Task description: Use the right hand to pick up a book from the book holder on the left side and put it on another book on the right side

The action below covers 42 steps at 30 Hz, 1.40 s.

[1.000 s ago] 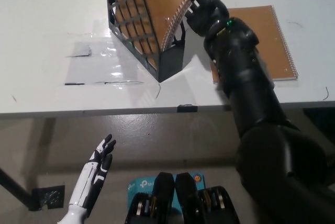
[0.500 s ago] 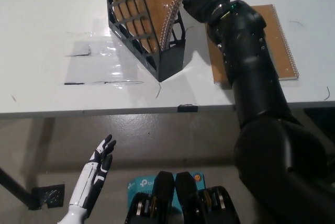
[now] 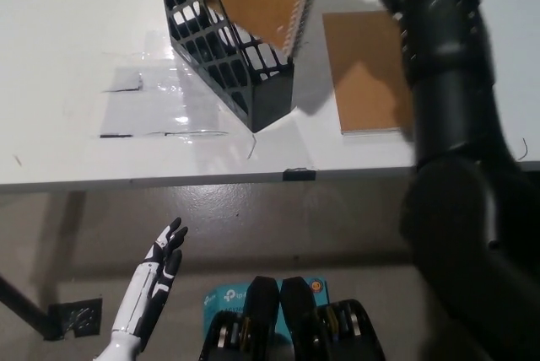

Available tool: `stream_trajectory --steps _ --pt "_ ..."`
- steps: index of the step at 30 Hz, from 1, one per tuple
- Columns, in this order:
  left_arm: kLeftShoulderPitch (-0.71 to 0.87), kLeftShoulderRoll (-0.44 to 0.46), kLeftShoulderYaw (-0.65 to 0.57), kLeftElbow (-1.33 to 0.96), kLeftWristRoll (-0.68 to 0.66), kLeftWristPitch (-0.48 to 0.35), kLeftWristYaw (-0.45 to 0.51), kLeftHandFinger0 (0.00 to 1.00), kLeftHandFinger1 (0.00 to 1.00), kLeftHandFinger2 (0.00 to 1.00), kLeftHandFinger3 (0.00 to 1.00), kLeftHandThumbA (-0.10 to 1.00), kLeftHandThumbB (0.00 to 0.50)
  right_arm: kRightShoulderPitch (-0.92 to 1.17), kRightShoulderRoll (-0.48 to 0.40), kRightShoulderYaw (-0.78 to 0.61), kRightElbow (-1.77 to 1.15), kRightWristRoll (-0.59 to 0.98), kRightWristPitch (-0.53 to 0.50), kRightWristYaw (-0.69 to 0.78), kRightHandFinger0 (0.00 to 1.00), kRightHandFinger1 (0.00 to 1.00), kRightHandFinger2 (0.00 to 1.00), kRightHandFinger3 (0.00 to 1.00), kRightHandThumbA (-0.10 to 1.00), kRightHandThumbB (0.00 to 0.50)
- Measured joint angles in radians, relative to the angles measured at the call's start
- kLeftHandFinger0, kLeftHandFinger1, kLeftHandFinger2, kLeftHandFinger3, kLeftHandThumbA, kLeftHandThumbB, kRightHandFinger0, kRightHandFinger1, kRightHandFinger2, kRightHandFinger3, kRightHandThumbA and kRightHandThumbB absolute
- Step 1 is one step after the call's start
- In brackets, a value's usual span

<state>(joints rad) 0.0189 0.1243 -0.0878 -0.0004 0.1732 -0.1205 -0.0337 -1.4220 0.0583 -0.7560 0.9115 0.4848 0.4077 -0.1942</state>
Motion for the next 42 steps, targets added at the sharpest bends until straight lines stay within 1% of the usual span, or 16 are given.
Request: stream_trajectory --steps 3,6,10,13,14,17,20,23,25,27,28,30,32,34,37,42 --pt "0.000 0.000 0.000 0.001 0.000 0.000 0.000 1.00 1.00 1.00 1.00 1.00 0.021 -0.019 -0.023 0.000 -0.008 0.002 0.006 -0.005 0.00 0.25 0.81 1.00 -0.10 0.032" --pt "0.001 0.000 -0.001 0.001 0.000 0.000 0.000 1.00 1.00 1.00 1.00 1.00 0.018 -0.036 -0.038 0.000 -0.015 0.003 0.012 -0.011 0.00 0.28 0.81 1.00 -0.10 0.000" --pt "0.001 0.000 -0.001 0.002 0.000 0.000 0.000 1.00 1.00 1.00 1.00 1.00 0.009 -0.053 -0.049 -0.001 -0.032 0.010 0.018 -0.020 0.00 0.29 0.83 1.00 -0.10 0.000" --pt "0.002 0.000 -0.001 0.003 0.000 -0.001 0.000 1.00 1.00 1.00 1.00 1.00 0.016 -0.067 -0.060 -0.001 -0.043 0.018 0.023 -0.026 0.00 0.29 0.84 1.00 -0.10 0.032" --pt "0.003 0.000 -0.002 0.003 0.000 -0.001 0.000 1.00 1.00 1.00 1.00 1.00 0.013 -0.071 -0.065 -0.002 -0.048 0.022 0.025 -0.026 0.00 0.29 0.84 1.00 -0.10 0.031" --pt "0.009 0.000 -0.002 0.003 0.000 -0.007 0.000 1.00 1.00 1.00 1.00 1.00 0.015 -0.078 -0.080 -0.009 -0.065 0.039 0.032 -0.027 0.00 0.26 0.80 1.00 -0.10 0.002" --pt "0.022 0.000 -0.003 0.002 0.000 -0.010 0.000 1.00 1.00 1.00 1.00 1.00 0.003 -0.086 -0.099 -0.030 -0.078 0.063 0.037 -0.027 0.00 0.26 0.79 1.00 -0.10 0.031" --pt "0.033 0.000 -0.003 0.002 0.000 -0.014 0.000 1.00 1.00 1.00 1.00 1.00 0.008 -0.095 -0.124 -0.057 -0.083 0.090 0.040 -0.028 0.00 0.22 0.77 1.00 -0.10 0.000" --pt "0.037 0.000 -0.003 0.002 0.000 -0.016 0.000 1.00 1.00 1.00 1.00 1.00 0.006 -0.101 -0.146 -0.075 -0.090 0.109 0.042 -0.030 0.00 0.17 0.74 1.00 -0.10 0.000" --pt "0.039 0.000 -0.003 0.002 0.000 -0.020 0.000 1.00 1.00 1.00 1.00 1.00 0.005 -0.104 -0.175 -0.090 -0.100 0.129 0.045 -0.034 0.00 0.16 0.74 1.00 -0.10 0.000" --pt "0.040 0.001 -0.003 0.002 0.000 -0.022 0.000 1.00 1.00 1.00 1.00 1.00 0.006 -0.105 -0.191 -0.095 -0.105 0.138 0.046 -0.035 0.00 0.17 0.74 1.00 -0.10 0.000" --pt "0.045 0.001 -0.003 0.001 -0.001 -0.029 0.000 1.00 1.00 1.00 1.00 1.00 0.007 -0.106 -0.219 -0.099 -0.115 0.155 0.049 -0.036 0.00 0.25 0.74 1.00 -0.10 0.000" --pt "0.057 0.001 -0.003 0.001 -0.001 -0.036 0.000 1.00 1.00 1.00 1.00 1.00 0.007 -0.106 -0.257 -0.100 -0.129 0.175 0.056 -0.036 0.00 0.29 0.76 1.00 -0.10 0.013" --pt "0.071 0.002 -0.003 0.000 -0.001 -0.040 0.000 1.00 1.00 1.00 1.00 1.00 0.013 -0.103 -0.281 -0.097 -0.142 0.192 0.058 -0.038 0.00 0.28 0.75 1.00 -0.10 0.000" --pt "0.091 0.003 -0.003 0.000 0.000 -0.044 0.000 1.00 1.00 1.00 1.00 1.00 0.010 -0.090 -0.310 -0.093 -0.151 0.216 0.059 -0.040 0.00 0.28 0.73 1.00 -0.10 0.026" --pt "0.100 0.001 -0.002 0.000 0.000 -0.058 0.000 1.00 1.00 1.00 1.00 1.00 0.000 -0.037 -0.313 -0.100 -0.140 0.247 0.060 -0.049 0.00 0.27 0.71 1.00 -0.10 0.020"
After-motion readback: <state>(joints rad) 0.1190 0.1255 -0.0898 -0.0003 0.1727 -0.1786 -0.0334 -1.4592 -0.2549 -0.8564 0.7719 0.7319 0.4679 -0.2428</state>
